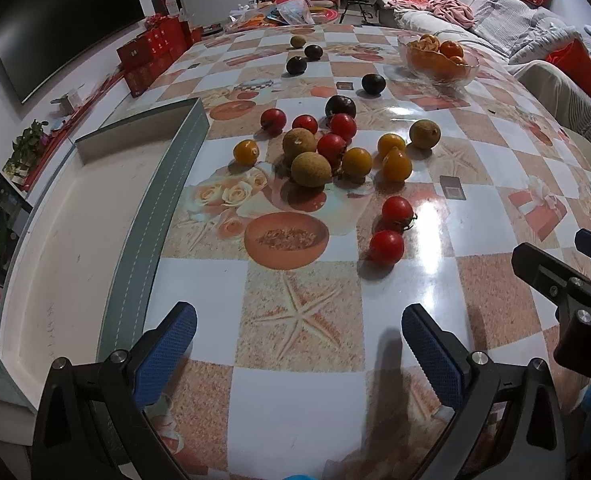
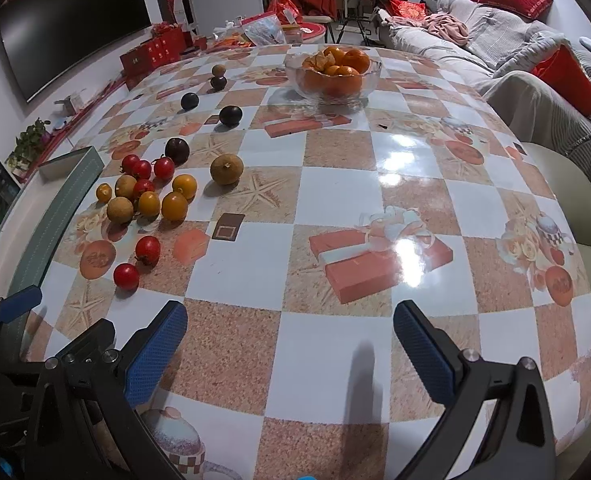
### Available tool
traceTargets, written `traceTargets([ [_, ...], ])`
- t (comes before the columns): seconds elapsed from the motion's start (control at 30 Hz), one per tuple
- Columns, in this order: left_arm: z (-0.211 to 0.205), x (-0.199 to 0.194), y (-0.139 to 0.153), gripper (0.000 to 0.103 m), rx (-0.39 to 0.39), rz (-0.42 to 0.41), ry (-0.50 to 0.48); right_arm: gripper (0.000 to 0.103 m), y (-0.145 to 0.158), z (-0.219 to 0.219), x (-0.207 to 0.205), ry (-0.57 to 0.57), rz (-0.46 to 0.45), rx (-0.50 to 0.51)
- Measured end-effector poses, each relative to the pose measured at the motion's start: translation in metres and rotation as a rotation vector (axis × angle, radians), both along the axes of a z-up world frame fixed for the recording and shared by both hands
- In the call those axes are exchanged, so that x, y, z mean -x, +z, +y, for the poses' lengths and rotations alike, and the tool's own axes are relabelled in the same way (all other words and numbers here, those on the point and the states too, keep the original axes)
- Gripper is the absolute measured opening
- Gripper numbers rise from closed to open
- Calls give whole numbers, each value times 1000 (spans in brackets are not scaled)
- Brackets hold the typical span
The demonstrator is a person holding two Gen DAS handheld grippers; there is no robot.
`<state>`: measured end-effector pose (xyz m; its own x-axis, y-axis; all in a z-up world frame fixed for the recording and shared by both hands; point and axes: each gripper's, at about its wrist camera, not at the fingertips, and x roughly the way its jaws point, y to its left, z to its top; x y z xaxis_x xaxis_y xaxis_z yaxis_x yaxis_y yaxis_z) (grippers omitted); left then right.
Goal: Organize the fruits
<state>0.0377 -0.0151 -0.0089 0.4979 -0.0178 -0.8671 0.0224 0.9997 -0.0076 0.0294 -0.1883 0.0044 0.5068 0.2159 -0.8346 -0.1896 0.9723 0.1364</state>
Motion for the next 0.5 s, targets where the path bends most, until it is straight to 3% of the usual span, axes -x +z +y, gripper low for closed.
traceTargets([
  [0.5,-29,-36,-8,103,-12,1,-34,103,-4,13,-52,114,3,-24],
])
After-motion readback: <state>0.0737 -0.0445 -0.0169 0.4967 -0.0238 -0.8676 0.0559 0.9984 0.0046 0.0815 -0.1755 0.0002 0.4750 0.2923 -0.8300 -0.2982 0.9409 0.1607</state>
